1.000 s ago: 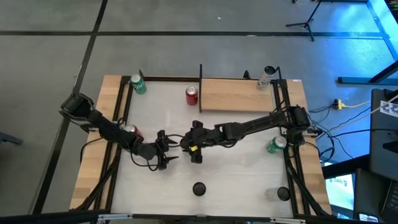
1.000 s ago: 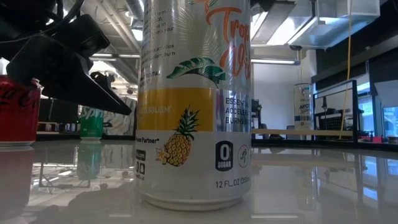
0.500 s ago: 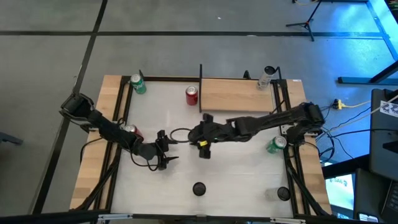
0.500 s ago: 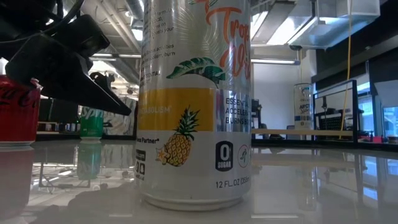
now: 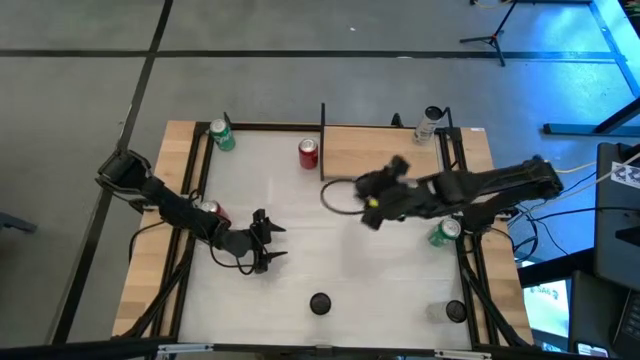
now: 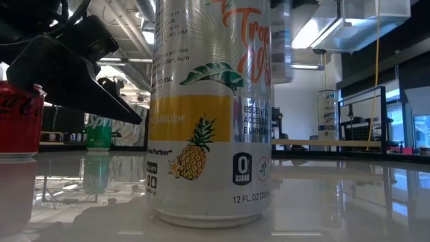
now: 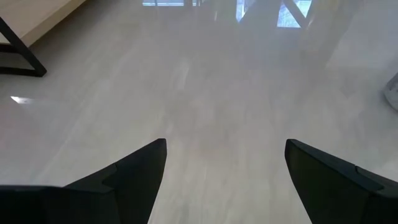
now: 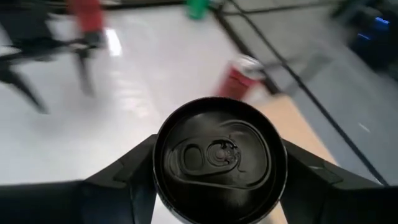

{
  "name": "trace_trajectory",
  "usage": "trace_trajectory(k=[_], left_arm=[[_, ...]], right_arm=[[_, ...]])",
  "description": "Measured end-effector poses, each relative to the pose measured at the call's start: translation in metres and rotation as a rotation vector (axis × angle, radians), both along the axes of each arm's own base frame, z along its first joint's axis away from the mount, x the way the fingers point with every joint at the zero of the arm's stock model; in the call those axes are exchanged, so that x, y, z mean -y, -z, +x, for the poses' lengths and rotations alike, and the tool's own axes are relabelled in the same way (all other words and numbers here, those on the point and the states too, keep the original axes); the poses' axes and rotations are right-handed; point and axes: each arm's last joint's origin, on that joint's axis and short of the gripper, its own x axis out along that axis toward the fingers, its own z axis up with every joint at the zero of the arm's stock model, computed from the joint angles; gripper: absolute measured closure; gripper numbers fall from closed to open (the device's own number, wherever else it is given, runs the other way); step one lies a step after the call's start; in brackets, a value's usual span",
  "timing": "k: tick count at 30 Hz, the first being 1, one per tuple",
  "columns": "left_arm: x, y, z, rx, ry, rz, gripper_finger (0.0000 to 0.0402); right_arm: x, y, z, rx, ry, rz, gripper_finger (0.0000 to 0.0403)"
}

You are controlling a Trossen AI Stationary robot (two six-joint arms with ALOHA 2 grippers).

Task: Place canned beverage on shelf
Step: Put the white blue soda can on the shelf aligned with the other white blue soda can

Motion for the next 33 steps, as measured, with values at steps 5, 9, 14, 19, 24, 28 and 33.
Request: trace_trajectory(k=[5,9,14,19,24,28,33], left_arm=[[0.000,0.000,0.000,0.000,-0.001,0.000,0.0083],[0.000,0.000,0.000,0.000,-0.001,0.000,0.0083],[0.000,0.000,0.000,0.001,-0.003,0.002,0.0083],[-0.001,0.000,0.000,0.000,-0.009,0.010,0.0083],[-0.005,0.000,0.002,0.001,-0.024,0.011,0.0083],[-0.006,0.000,0.002,0.000,-0.029,0.011,0.0083],[-0.006,0.000,0.002,-0.002,-0.028,0.013,0.0083]], right_arm=[[0.015,-0.011,-0.034,0.015,0.125,-0.026,0.0159],[0.032,-0.010,-0.060,0.030,0.196,0.000,0.0158],[0.058,-0.002,-0.093,0.049,0.300,0.011,0.0158],[0.080,0.003,-0.121,0.065,0.396,0.019,0.0158],[0.098,0.013,-0.136,0.029,0.466,0.008,0.0158],[0.113,0.025,-0.138,-0.027,0.520,0.023,0.0158],[0.130,0.039,-0.141,-0.050,0.552,0.053,0.0158]])
